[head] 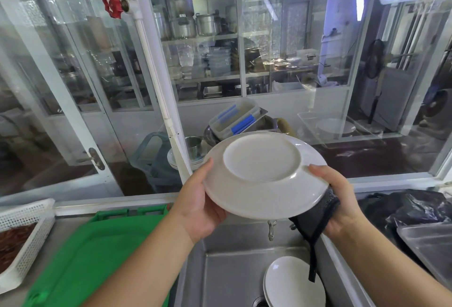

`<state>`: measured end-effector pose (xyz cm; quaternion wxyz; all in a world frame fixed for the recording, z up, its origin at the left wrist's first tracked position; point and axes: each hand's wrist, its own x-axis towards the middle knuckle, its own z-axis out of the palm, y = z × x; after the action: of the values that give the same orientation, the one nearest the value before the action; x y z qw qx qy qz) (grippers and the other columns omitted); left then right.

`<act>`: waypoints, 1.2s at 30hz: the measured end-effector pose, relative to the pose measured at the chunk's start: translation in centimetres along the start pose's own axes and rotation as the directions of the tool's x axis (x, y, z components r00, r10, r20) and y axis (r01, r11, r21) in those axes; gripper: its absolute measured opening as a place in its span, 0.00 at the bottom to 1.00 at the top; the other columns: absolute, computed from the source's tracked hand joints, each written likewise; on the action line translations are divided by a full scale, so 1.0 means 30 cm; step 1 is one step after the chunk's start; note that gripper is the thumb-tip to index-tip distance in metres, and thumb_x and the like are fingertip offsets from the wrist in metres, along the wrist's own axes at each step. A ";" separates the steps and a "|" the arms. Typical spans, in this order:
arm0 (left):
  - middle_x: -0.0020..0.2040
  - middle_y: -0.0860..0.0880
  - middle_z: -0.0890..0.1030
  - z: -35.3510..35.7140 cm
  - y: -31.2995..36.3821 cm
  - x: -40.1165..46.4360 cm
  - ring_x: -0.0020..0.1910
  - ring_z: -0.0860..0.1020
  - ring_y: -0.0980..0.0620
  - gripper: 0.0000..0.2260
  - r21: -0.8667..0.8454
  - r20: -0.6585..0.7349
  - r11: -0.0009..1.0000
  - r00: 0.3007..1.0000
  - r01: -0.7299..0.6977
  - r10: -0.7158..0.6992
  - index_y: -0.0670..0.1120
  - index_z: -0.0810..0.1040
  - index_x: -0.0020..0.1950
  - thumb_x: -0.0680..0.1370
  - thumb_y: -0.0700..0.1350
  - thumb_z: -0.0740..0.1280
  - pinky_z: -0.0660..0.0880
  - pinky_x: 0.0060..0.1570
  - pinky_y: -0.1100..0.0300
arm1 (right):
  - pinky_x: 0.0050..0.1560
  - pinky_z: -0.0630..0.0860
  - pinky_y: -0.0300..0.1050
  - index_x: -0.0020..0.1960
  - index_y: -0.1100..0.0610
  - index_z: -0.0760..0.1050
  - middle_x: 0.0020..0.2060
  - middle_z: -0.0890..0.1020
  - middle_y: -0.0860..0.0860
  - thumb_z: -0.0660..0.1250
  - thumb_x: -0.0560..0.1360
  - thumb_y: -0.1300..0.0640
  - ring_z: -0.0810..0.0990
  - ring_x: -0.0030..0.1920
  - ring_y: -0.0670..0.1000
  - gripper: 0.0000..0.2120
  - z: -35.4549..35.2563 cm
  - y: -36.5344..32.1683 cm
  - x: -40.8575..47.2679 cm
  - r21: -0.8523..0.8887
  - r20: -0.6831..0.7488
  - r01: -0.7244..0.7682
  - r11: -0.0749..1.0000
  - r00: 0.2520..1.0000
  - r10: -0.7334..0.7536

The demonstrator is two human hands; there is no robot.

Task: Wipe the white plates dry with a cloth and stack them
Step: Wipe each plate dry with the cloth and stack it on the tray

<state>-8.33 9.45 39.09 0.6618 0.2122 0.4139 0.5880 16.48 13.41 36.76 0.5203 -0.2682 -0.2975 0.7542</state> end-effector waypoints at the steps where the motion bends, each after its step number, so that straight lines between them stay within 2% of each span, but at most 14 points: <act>1: 0.64 0.43 0.86 0.007 -0.010 -0.006 0.66 0.83 0.38 0.18 0.004 -0.004 1.000 1.000 -0.001 0.001 0.49 0.84 0.67 0.79 0.54 0.72 0.73 0.72 0.35 | 0.48 0.84 0.58 0.63 0.63 0.83 0.53 0.85 0.64 0.74 0.67 0.51 0.86 0.49 0.64 0.27 -0.006 0.005 -0.001 0.005 -0.002 0.001 1.000 1.000 -0.001; 4: 0.60 0.41 0.87 0.020 -0.031 -0.030 0.63 0.84 0.38 0.15 0.026 -0.002 1.000 1.000 0.007 -0.007 0.46 0.89 0.57 0.72 0.49 0.75 0.78 0.67 0.36 | 0.46 0.85 0.57 0.62 0.63 0.83 0.50 0.85 0.63 0.71 0.70 0.52 0.86 0.47 0.63 0.24 -0.016 0.006 -0.010 -0.008 -0.008 -0.007 1.000 1.000 0.007; 6: 0.59 0.41 0.87 0.027 -0.040 -0.048 0.62 0.84 0.39 0.10 0.006 0.011 1.000 1.000 0.018 -0.018 0.45 0.91 0.50 0.73 0.47 0.74 0.82 0.59 0.38 | 0.38 0.84 0.57 0.58 0.62 0.85 0.47 0.85 0.62 0.73 0.67 0.52 0.86 0.43 0.63 0.22 -0.017 0.001 -0.017 -0.027 -0.011 -0.015 1.000 1.000 0.014; 9: 0.59 0.39 0.87 0.025 -0.054 -0.058 0.64 0.83 0.37 0.11 -0.031 0.000 0.999 1.000 0.015 -0.015 0.44 0.86 0.57 0.77 0.44 0.73 0.81 0.60 0.39 | 0.34 0.82 0.58 0.59 0.61 0.84 0.46 0.85 0.62 0.75 0.64 0.53 0.86 0.42 0.63 0.25 -0.010 -0.005 -0.031 -0.018 -0.006 -0.038 0.999 0.999 0.038; 11: 0.60 0.39 0.87 0.022 -0.055 -0.057 0.65 0.83 0.36 0.12 -0.052 -0.003 0.999 1.000 0.002 -0.002 0.43 0.84 0.60 0.78 0.43 0.73 0.77 0.67 0.36 | 0.36 0.83 0.58 0.63 0.61 0.84 0.48 0.86 0.62 0.77 0.65 0.50 0.86 0.43 0.64 0.28 0.001 -0.004 -0.037 -0.010 -0.018 -0.061 0.998 0.998 0.061; 15: 0.61 0.39 0.87 0.012 -0.045 -0.057 0.62 0.84 0.37 0.18 -0.072 -0.019 0.995 0.998 -0.069 0.068 0.45 0.82 0.64 0.74 0.44 0.76 0.74 0.70 0.34 | 0.49 0.84 0.54 0.57 0.57 0.87 0.50 0.87 0.59 0.68 0.72 0.27 0.86 0.46 0.60 0.35 -0.013 -0.007 -0.041 0.063 -0.090 -0.167 0.984 0.981 0.172; 19: 0.60 0.41 0.87 -0.020 -0.012 -0.053 0.57 0.87 0.42 0.26 -0.061 -0.047 0.984 0.985 -0.168 0.166 0.43 0.82 0.67 0.69 0.44 0.78 0.85 0.55 0.42 | 0.56 0.80 0.53 0.62 0.59 0.85 0.53 0.87 0.58 0.68 0.77 0.35 0.84 0.49 0.57 0.29 -0.044 -0.036 -0.049 0.069 -0.254 -0.172 0.983 0.950 0.184; 21: 0.60 0.42 0.87 -0.039 0.009 -0.052 0.56 0.88 0.45 0.27 -0.068 -0.050 0.976 0.977 -0.208 0.205 0.43 0.82 0.68 0.69 0.43 0.78 0.87 0.47 0.48 | 0.58 0.78 0.56 0.63 0.59 0.83 0.54 0.87 0.60 0.66 0.81 0.40 0.84 0.54 0.59 0.25 -0.046 -0.067 -0.046 0.053 -0.366 -0.113 0.992 0.922 0.125; 24: 0.60 0.42 0.87 -0.062 0.030 -0.053 0.56 0.88 0.45 0.18 -0.044 -0.010 0.967 0.968 -0.251 0.251 0.47 0.89 0.59 0.69 0.43 0.77 0.86 0.45 0.51 | 0.56 0.79 0.56 0.64 0.56 0.82 0.58 0.87 0.59 0.63 0.83 0.44 0.85 0.59 0.59 0.20 -0.004 -0.124 -0.040 0.048 -0.426 0.021 0.999 0.905 0.001; 27: 0.61 0.41 0.87 -0.065 0.031 -0.062 0.58 0.87 0.44 0.14 0.036 0.004 0.956 0.956 -0.292 0.292 0.49 0.90 0.56 0.72 0.41 0.74 0.86 0.48 0.51 | 0.47 0.83 0.54 0.61 0.55 0.81 0.51 0.89 0.56 0.68 0.81 0.46 0.89 0.49 0.57 0.15 0.067 -0.176 -0.028 0.011 -0.432 0.184 0.983 0.887 -0.161; 30: 0.61 0.41 0.87 -0.044 0.013 -0.079 0.60 0.85 0.41 0.19 0.137 0.004 0.949 0.958 -0.285 0.287 0.46 0.87 0.61 0.71 0.42 0.75 0.85 0.53 0.46 | 0.40 0.86 0.52 0.53 0.46 0.84 0.44 0.89 0.50 0.70 0.80 0.47 0.90 0.44 0.53 0.06 0.168 -0.204 -0.021 -0.199 -0.351 0.310 0.930 0.863 -0.363; 32: 0.59 0.40 0.87 -0.021 -0.008 -0.092 0.60 0.85 0.39 0.21 0.187 0.017 0.945 0.963 -0.269 0.270 0.45 0.85 0.63 0.70 0.41 0.78 0.81 0.62 0.40 | 0.45 0.87 0.58 0.51 0.40 0.84 0.44 0.89 0.48 0.65 0.81 0.45 0.89 0.45 0.54 0.08 0.229 -0.196 -0.013 -0.475 -0.146 0.411 0.778 0.835 -0.531; 33: 0.59 0.39 0.87 -0.010 -0.019 -0.098 0.60 0.85 0.38 0.21 0.207 0.023 0.941 0.963 -0.268 0.270 0.44 0.85 0.62 0.69 0.40 0.80 0.80 0.64 0.39 | 0.47 0.86 0.61 0.54 0.39 0.81 0.45 0.88 0.49 0.62 0.81 0.43 0.88 0.46 0.55 0.09 0.256 -0.185 -0.013 -0.625 -0.012 0.460 0.631 0.802 -0.597; 36: 0.56 0.38 0.88 0.023 -0.043 -0.114 0.54 0.87 0.41 0.13 0.239 0.077 0.924 0.955 -0.297 0.287 0.45 0.89 0.54 0.70 0.38 0.79 0.85 0.54 0.46 | 0.46 0.78 0.51 0.68 0.41 0.74 0.49 0.86 0.48 0.58 0.82 0.43 0.83 0.47 0.52 0.16 0.311 -0.140 -0.006 -0.847 0.397 0.531 0.043 0.682 -0.614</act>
<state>-6.90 6.04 39.52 0.5433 0.3645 0.4343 0.6192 12.49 12.83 46.18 0.5334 -0.3980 -0.7293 0.1591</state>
